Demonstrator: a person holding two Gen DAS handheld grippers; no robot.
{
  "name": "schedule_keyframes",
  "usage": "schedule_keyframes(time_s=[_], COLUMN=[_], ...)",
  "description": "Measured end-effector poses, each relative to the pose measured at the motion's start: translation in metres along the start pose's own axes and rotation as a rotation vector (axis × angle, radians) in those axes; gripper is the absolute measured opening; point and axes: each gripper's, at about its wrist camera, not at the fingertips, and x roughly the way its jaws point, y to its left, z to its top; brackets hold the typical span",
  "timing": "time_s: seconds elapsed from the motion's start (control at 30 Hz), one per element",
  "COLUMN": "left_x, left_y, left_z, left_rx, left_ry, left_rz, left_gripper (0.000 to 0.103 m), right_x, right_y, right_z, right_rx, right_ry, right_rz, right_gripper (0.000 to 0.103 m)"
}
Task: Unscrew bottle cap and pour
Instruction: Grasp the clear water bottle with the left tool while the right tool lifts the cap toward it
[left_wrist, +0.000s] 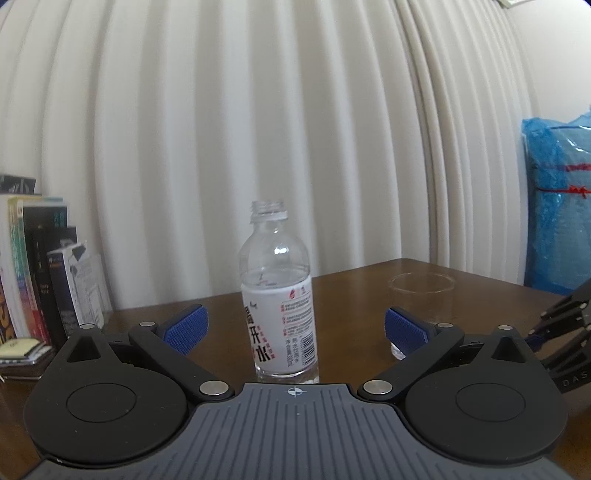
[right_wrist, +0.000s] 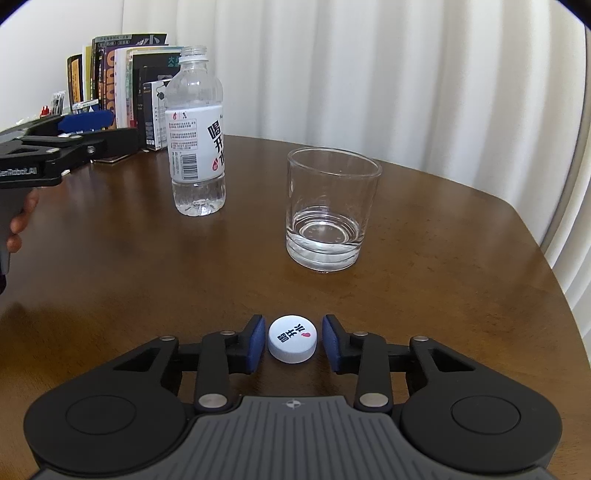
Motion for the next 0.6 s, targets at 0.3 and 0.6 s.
schedule_keyframes(time_s=[0.3,0.6], left_x=[0.012,0.03], left_y=[0.002,0.009], left_z=[-0.004,-0.001], left_rx=[0.002,-0.004], left_ry=[0.021,0.018], left_rz=[-0.003,-0.036], left_gripper=[0.103,0.103], right_x=[0.0,-0.022], right_y=[0.001,0.003], right_z=[0.003,0.055], right_rx=[-0.02,-0.087], right_ry=[-0.01,-0.116], right_rz=[0.009,0.076], right_gripper=[0.032,0.032])
